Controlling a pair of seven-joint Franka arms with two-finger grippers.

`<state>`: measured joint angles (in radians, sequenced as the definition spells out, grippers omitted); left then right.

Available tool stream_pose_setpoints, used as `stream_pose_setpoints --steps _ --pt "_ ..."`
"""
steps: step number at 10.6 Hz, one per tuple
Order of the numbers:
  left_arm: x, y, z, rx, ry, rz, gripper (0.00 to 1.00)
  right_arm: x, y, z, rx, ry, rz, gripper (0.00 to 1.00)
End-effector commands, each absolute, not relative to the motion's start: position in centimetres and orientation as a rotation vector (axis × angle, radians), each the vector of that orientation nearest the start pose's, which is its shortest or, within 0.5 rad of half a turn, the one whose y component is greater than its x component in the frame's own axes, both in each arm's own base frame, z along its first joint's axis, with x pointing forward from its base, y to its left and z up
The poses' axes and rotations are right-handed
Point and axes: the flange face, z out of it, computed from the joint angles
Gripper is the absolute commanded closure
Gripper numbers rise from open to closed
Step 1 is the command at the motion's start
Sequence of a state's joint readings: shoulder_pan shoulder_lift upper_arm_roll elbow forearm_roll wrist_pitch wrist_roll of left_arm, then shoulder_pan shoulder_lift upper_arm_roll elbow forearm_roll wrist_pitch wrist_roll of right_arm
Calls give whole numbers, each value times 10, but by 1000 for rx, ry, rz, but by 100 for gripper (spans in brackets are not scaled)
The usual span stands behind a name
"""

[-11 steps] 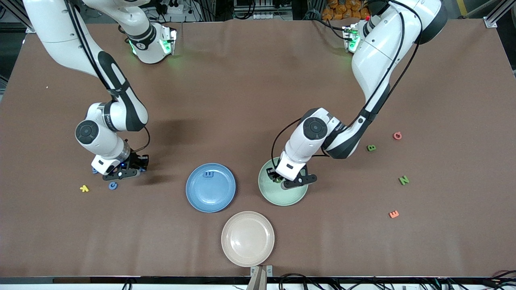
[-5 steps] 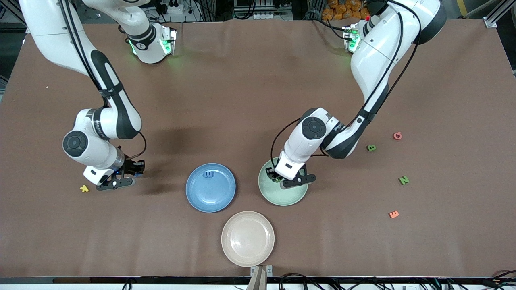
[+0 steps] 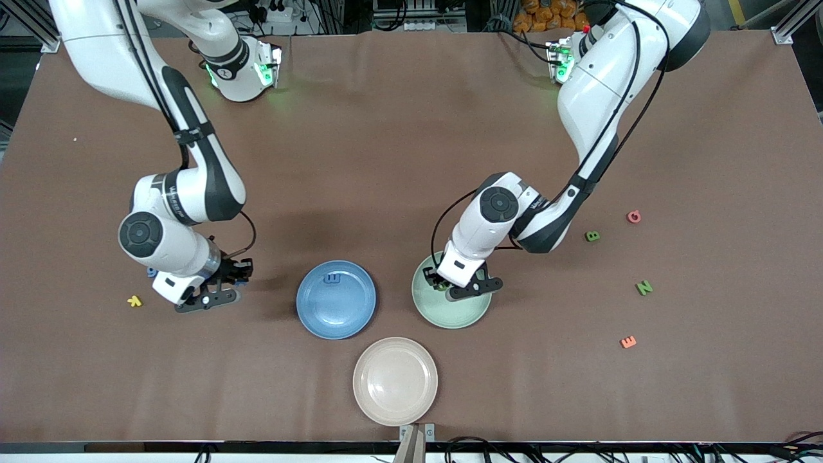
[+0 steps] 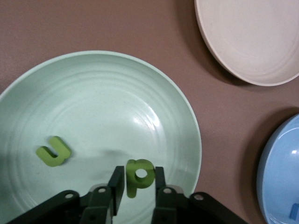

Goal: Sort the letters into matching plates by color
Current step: 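Place the X on the blue plate while the left gripper releases p on green plate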

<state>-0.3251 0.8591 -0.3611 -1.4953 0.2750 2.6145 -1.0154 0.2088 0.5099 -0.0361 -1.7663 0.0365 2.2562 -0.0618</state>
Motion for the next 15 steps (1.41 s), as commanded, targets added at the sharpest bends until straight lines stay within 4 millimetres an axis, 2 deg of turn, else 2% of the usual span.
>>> stream_pose_setpoints --steps 1,2,3,5,7,9,10,11,12,13,15 --pt "603 -432 209 -3381 -441 -298 0 668 172 298 -3112 -298 -28 73" --pt "599 -436 204 -3380 -424 -289 0 669 195 300 -3101 -302 -47 73" --pt "605 -428 204 -3363 -414 -314 0 668 217 298 -3093 -303 -54 73" --pt "616 -417 223 -3357 -357 -368 0 667 257 290 -3086 -303 -71 73" --pt "629 -386 224 -3305 -291 -318 0 659 281 271 -3094 -291 -45 73" --pt "649 -339 234 -3246 -194 -249 0 653 293 261 -3097 -307 -35 69" --pt "650 -325 233 -3214 -143 -190 0 651 298 261 -3099 -288 -34 65" --pt "654 -306 236 -3190 -95 -155 0 652 305 262 -3099 -269 -45 55" --pt "658 -283 240 -3171 -55 -123 0 654 308 262 -3096 -268 -61 22" --pt "647 -270 241 -3157 -29 -83 0 656 310 263 -3083 -263 -102 0" --pt "629 -243 250 -3144 -10 -62 0 665 294 265 -3083 -356 -136 0"
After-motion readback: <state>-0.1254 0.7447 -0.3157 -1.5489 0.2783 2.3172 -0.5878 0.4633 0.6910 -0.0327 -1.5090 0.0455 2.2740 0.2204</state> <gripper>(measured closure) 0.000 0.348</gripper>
